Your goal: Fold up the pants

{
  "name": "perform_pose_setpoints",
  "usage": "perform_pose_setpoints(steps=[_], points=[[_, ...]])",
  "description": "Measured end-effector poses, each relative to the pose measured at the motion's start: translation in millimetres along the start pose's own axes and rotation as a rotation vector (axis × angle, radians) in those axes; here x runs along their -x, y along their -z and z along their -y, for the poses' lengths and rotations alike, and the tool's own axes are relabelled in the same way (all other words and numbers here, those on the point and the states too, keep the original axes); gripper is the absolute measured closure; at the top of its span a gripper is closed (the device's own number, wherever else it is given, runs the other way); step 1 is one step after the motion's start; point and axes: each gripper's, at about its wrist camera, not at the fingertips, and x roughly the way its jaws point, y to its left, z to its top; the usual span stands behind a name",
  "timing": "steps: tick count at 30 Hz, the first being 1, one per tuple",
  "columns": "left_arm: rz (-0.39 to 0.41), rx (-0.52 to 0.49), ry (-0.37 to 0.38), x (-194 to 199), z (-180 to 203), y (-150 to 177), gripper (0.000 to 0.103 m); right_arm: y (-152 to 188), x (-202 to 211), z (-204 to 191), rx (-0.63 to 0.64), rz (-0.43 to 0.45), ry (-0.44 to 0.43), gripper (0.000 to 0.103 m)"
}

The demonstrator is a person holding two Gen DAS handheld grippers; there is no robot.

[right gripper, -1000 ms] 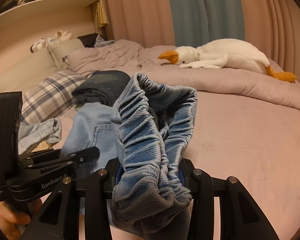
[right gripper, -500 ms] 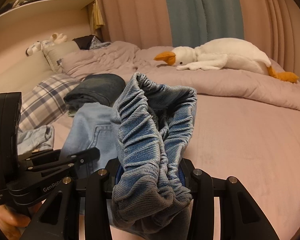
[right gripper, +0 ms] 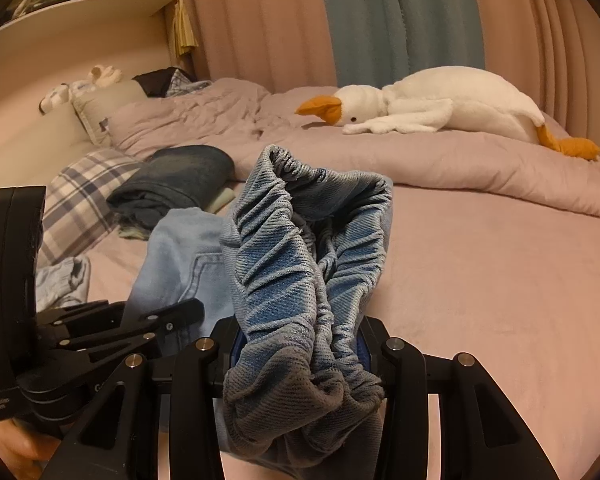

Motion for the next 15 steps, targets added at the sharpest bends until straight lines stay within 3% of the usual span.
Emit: perform_pose_setpoints(steps=[15], points=[[-0.042,-0.022,-0.008,-34.1,5.5,-6.5,0.084,-1.1,-22.6,11.5,-0.025,-0.024,0.017,0.058]])
